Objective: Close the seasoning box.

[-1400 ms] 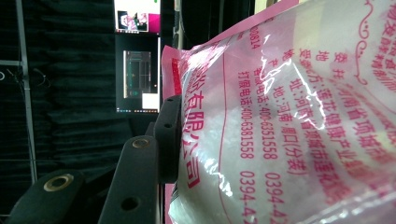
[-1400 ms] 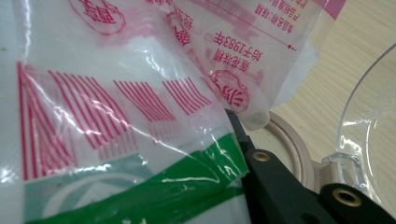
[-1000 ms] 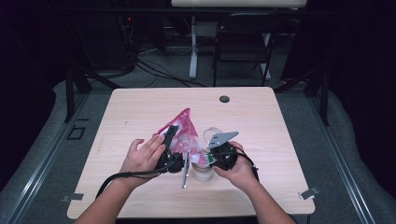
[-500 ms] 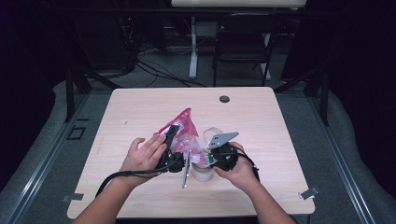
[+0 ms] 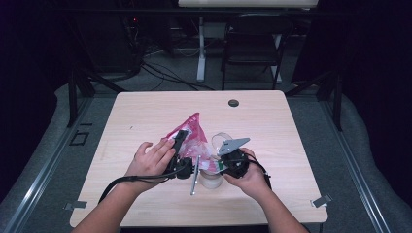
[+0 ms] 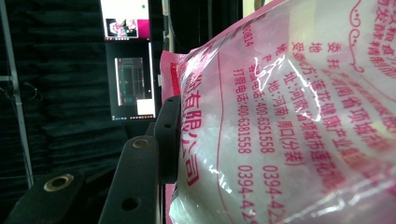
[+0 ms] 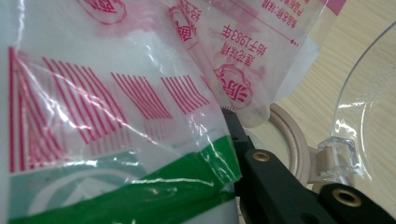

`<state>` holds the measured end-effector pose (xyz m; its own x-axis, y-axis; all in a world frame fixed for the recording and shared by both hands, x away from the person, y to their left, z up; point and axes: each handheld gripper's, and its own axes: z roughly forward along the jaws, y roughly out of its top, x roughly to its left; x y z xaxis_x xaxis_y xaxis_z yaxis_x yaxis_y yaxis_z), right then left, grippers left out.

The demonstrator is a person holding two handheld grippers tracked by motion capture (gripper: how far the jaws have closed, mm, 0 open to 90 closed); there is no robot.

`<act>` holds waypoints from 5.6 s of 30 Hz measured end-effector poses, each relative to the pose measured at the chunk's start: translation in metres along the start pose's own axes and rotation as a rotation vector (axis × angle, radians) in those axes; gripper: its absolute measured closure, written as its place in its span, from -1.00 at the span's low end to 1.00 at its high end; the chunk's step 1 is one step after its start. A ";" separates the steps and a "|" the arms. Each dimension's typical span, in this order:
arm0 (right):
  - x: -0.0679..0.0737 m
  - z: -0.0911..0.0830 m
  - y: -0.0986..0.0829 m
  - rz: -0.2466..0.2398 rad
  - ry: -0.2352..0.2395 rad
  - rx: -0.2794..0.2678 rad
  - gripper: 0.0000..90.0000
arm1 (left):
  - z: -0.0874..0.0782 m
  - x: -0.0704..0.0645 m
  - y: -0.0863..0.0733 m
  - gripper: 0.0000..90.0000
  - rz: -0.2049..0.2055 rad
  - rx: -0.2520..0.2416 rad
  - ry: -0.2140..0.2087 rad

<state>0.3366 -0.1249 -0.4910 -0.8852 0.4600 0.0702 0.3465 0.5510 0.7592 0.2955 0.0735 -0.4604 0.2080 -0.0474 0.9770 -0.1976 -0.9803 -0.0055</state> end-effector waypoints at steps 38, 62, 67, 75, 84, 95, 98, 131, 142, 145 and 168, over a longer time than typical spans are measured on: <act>-0.002 -0.002 -0.006 0.005 -0.024 0.011 1.00 | 0.004 -0.002 0.002 0.37 0.047 0.001 -0.038; -0.001 -0.001 -0.006 -0.003 -0.038 0.027 1.00 | 0.006 -0.008 -0.003 0.37 0.048 0.020 -0.066; -0.001 -0.001 -0.005 -0.006 -0.039 0.033 1.00 | 0.007 -0.010 -0.006 0.37 0.038 0.026 -0.077; -0.001 -0.001 -0.005 -0.007 -0.041 0.028 1.00 | 0.008 -0.013 -0.011 0.39 0.026 0.035 -0.088; 0.001 0.001 -0.004 -0.012 -0.040 0.029 1.00 | 0.008 -0.016 -0.014 0.43 0.016 0.046 -0.103; 0.004 0.001 -0.002 -0.020 -0.030 0.026 1.00 | 0.007 -0.018 -0.017 0.45 -0.010 0.062 -0.122; 0.004 0.001 -0.002 -0.021 -0.027 0.028 1.00 | 0.007 -0.019 -0.018 0.45 -0.022 0.063 -0.126; 0.008 -0.001 0.001 -0.033 -0.019 -0.020 0.98 | 0.005 -0.038 -0.032 0.55 -0.180 0.049 -0.170; 0.007 -0.006 0.003 -0.016 -0.042 -0.082 0.39 | 0.006 -0.044 -0.038 0.59 -0.210 0.058 -0.204; 0.007 -0.006 0.003 -0.013 -0.056 -0.098 0.26 | 0.006 -0.045 -0.040 0.59 -0.213 0.062 -0.206; 0.005 -0.008 0.004 -0.011 -0.078 -0.134 0.04 | 0.010 -0.054 -0.046 0.59 -0.316 0.074 -0.249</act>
<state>0.3306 -0.1264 -0.4825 -0.8599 0.5102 0.0146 0.2878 0.4611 0.8394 0.3028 0.1197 -0.5149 0.4748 0.2222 0.8516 -0.0188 -0.9648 0.2623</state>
